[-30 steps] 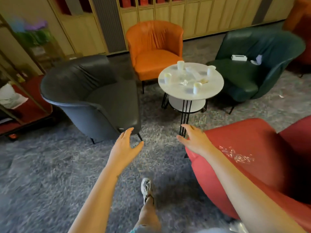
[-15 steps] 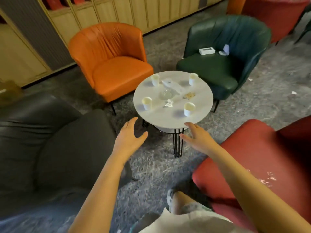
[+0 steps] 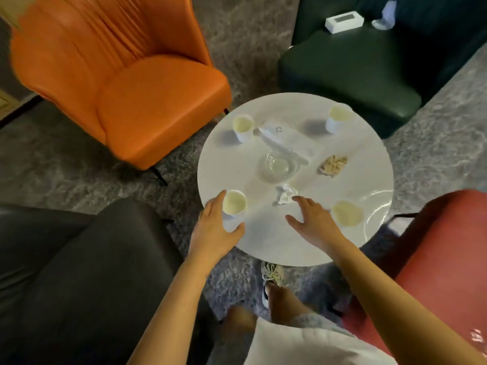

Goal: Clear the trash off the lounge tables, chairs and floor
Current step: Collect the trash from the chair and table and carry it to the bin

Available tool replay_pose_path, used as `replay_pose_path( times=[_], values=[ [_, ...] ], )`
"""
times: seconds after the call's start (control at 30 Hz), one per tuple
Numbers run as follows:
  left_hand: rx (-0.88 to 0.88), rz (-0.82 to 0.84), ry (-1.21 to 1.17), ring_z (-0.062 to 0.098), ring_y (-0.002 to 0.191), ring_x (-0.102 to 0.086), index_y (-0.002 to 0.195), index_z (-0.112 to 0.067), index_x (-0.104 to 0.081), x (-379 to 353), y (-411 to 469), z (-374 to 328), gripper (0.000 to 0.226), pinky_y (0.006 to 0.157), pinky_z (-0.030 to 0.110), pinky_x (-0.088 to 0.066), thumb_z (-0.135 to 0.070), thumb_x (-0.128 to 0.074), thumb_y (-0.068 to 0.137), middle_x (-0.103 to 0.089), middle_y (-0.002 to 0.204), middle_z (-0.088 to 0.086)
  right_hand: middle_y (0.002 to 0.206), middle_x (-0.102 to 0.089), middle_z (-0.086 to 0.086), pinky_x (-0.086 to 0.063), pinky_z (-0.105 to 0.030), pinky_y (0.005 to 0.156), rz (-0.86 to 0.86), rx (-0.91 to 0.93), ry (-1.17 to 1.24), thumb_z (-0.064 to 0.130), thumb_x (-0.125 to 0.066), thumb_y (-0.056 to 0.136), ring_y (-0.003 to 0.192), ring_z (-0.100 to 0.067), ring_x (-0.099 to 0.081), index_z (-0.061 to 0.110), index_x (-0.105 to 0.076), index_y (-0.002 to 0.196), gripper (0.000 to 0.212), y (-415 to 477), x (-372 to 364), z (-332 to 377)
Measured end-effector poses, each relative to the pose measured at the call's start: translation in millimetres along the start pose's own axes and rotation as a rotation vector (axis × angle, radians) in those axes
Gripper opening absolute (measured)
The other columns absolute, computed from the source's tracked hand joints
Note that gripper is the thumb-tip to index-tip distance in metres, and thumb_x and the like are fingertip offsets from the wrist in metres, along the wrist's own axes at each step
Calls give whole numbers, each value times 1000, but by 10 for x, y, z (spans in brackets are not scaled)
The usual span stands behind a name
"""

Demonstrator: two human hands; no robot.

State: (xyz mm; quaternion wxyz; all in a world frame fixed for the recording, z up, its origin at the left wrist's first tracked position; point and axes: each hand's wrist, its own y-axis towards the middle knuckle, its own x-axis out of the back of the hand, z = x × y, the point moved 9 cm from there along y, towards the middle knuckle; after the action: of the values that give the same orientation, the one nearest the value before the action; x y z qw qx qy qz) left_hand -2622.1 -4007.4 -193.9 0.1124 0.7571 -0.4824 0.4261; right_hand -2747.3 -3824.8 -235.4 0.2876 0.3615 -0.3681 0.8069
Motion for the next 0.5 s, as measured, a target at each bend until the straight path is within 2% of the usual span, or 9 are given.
replay_pose_path(
  times=[0.1, 0.2, 0.37, 0.43, 0.5],
  values=[
    [82, 133, 81, 22, 139, -20, 148, -34, 0, -342, 464, 308, 102, 100, 42, -37, -45, -71, 75, -9, 154, -3, 139, -43, -10, -39, -38, 95, -31, -78, 3, 31, -51, 92, 119, -30, -46, 16, -36, 139, 52, 448, -174, -148],
    [109, 205, 159, 25, 138, -23, 147, -34, 3, -598, 698, 542, 108, 99, 42, -39, -48, -73, 71, -4, 155, -4, 132, -47, -11, -42, -39, 91, -73, -114, 17, 21, -58, 87, 110, -31, -52, 16, -42, 135, 51, 729, -348, -255],
    [53, 107, 72, 22, 126, -44, 143, -25, -29, -635, 890, 676, 92, 91, 40, -47, -34, -81, 67, -38, 141, 0, 114, -51, -15, -46, -35, 73, -166, -153, 176, -1, -64, 78, 91, -34, -56, 10, -56, 121, 45, 956, -543, -337],
    [3, 83, 16, 18, 118, -49, 137, -27, -38, -650, 1009, 682, 88, 86, 32, -46, -30, -84, 63, -48, 133, 0, 106, -53, -10, -42, -27, 65, -223, -176, 216, -5, -65, 76, 82, -29, -56, 9, -61, 112, 38, 1026, -571, -397],
    [-64, 68, -30, 2, 109, -44, 132, -37, -38, -645, 1159, 622, 87, 82, 26, -42, -28, -86, 59, -50, 124, -7, 99, -52, -3, -37, -11, 64, -268, -207, 273, -6, -67, 76, 76, -22, -54, 8, -64, 104, 31, 1066, -571, -436]
  ],
)
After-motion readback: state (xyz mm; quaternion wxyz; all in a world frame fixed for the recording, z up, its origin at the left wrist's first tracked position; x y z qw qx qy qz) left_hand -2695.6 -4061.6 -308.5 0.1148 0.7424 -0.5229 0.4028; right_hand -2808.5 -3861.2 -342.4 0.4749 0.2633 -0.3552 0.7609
